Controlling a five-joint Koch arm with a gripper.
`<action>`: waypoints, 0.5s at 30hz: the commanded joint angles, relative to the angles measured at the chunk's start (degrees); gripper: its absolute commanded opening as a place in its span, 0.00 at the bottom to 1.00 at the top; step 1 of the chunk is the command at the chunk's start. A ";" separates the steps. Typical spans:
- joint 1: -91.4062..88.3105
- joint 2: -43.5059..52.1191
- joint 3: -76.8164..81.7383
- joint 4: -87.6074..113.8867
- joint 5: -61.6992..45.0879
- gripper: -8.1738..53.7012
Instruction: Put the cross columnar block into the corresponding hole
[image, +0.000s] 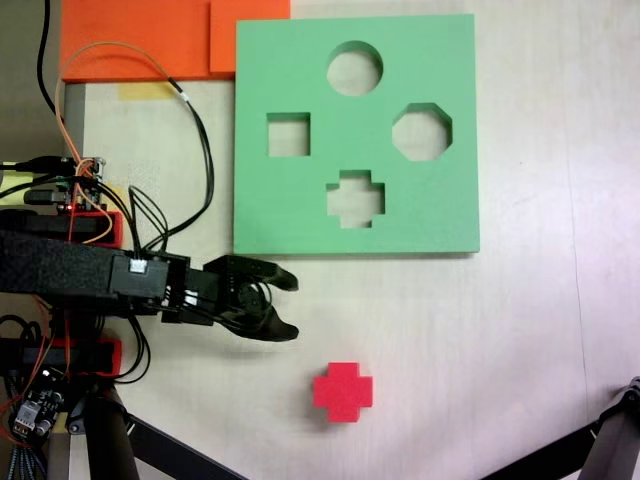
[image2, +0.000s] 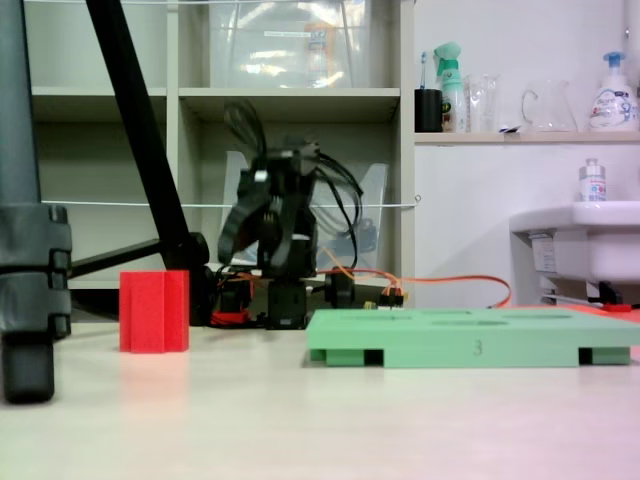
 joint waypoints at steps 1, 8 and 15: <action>-0.97 3.69 -5.36 10.20 3.34 0.55; -1.14 -7.03 -30.23 26.10 3.16 0.65; 3.96 -24.43 -45.97 36.04 -1.05 0.98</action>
